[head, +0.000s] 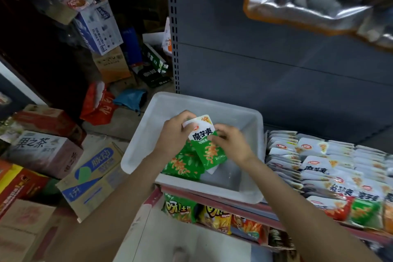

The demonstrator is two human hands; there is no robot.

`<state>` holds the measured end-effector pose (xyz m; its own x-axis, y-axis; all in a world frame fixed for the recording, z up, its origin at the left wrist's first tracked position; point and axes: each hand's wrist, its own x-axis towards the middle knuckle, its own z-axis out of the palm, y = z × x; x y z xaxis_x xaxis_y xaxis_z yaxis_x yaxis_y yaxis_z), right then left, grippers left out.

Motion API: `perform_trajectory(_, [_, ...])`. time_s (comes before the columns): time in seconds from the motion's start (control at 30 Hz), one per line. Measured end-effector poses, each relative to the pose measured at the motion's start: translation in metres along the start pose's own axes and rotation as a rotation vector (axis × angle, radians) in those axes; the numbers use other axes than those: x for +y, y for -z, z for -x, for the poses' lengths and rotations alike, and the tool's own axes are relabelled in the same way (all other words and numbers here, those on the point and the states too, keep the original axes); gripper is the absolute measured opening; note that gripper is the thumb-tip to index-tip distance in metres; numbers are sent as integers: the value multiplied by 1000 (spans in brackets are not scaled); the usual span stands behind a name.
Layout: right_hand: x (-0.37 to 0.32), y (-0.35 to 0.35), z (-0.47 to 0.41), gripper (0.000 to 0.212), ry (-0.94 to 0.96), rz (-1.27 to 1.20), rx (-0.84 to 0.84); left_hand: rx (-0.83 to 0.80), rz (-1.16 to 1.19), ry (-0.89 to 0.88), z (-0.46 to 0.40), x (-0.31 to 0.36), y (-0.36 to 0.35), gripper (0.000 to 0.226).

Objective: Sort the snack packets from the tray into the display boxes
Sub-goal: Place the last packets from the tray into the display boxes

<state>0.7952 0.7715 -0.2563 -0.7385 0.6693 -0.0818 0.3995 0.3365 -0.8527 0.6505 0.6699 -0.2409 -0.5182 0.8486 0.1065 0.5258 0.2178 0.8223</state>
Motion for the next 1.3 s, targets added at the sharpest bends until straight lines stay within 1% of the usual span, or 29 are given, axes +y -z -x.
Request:
perform_trajectory(0.07, [-1, 17, 9, 10, -30, -121, 68, 70, 197, 76, 2, 19, -11, 10])
perform_trajectory(0.1, [-1, 26, 15, 10, -41, -185, 97, 71, 261, 90, 3, 28, -18, 11])
perform_trajectory(0.17, [1, 47, 28, 16, -63, -298, 144, 32, 307, 56, 6, 46, -36, 12])
perform_trajectory(0.2, [2, 59, 36, 15, -60, -334, 161, 7, 324, 36, 7, 56, -45, 12])
perform_trajectory(0.27, [2, 85, 53, 18, -25, -378, 207, -45, 351, 1, 9, 79, -66, 11])
perform_trajectory(0.33, [7, 112, 70, 25, 6, -407, 280, -81, 363, -36, 9, 105, -88, 13])
perform_trajectory(0.47, [29, 169, 113, 30, 3, -384, 444, -189, 374, -67, 11, 149, -142, 21])
perform_trajectory(0.53, [44, 195, 134, 39, 9, -343, 526, -250, 287, -109, 15, 168, -171, 22])
perform_trajectory(0.6, [60, 221, 154, 49, 25, -265, 588, -308, 140, -207, 22, 185, -198, 31])
perform_trajectory(0.67, [78, 244, 170, 54, 19, -144, 653, -385, -103, -324, 29, 199, -221, 48])
perform_trajectory(0.73, [93, 264, 185, 52, -6, -49, 703, -484, -384, -414, 35, 208, -240, 71])
perform_trajectory(0.77, [100, 272, 190, 50, -17, -4, 710, -532, -489, -446, 38, 211, -248, 81])
perform_trajectory(0.83, [114, 285, 199, 48, -43, 69, 704, -595, -658, -483, 43, 213, -261, 92])
perform_trajectory(0.93, [133, 293, 205, 46, -70, 118, 677, -583, -846, -513, 46, 213, -271, 93])
perform_trajectory(1.03, [148, 290, 205, 45, -80, 117, 616, -561, -948, -517, 47, 213, -276, 89])
perform_trajectory(1.13, [159, 281, 202, 44, -124, 202, 532, -571, -996, -491, 50, 217, -279, 86])
perform_trajectory(1.23, [170, 275, 201, 45, -142, 274, 427, -560, -995, -476, 50, 219, -282, 82])
perform_trajectory(1.3, [178, 273, 201, 46, -126, 433, 373, -548, -983, -471, 50, 218, -283, 80])
